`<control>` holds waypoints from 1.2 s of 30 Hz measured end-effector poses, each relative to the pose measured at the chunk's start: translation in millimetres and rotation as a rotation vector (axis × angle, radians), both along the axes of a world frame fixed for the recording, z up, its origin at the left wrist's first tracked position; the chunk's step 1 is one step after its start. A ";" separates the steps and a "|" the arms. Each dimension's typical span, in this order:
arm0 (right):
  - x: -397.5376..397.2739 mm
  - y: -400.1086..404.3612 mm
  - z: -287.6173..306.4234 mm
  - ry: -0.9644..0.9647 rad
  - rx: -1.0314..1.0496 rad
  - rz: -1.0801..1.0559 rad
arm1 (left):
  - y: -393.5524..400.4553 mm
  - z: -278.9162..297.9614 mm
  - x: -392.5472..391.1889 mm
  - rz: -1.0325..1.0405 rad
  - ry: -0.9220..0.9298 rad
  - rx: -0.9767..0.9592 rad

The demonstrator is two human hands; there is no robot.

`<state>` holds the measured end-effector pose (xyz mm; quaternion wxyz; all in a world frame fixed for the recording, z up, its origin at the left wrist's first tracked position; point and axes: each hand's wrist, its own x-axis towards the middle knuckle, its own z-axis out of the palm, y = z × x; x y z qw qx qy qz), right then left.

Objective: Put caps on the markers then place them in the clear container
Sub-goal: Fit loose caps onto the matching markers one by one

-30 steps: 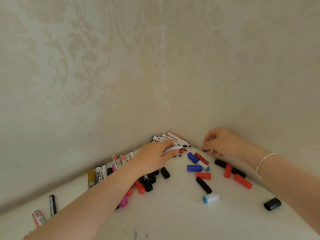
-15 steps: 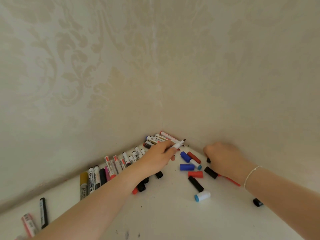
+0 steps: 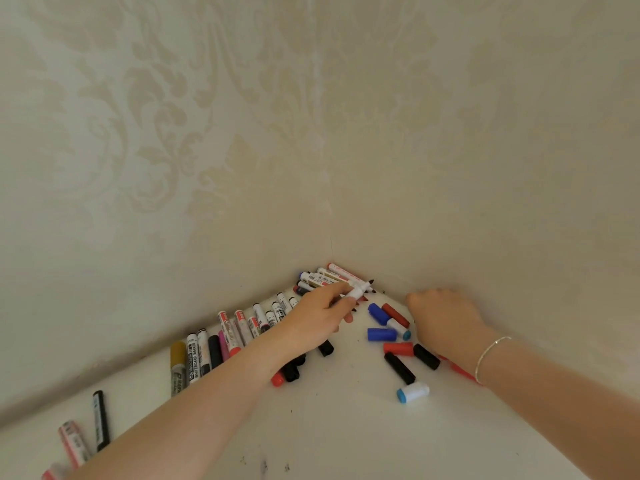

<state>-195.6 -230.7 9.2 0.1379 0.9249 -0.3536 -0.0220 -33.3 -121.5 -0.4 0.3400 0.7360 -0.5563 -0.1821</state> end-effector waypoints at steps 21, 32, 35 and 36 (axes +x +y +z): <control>25.2 -1.7 43.1 -1.122 1.138 0.014 | 6.2 9.7 0.9 0.020 0.126 -0.155; 26.6 4.0 42.9 -1.163 1.278 0.048 | 4.4 12.3 -3.4 0.029 0.027 -0.198; 26.4 5.8 42.5 -1.177 1.246 0.059 | 3.1 8.8 -2.6 0.057 -0.028 -0.224; 26.2 6.0 42.3 -1.182 1.235 0.061 | 2.1 7.1 -1.5 0.067 -0.037 -0.230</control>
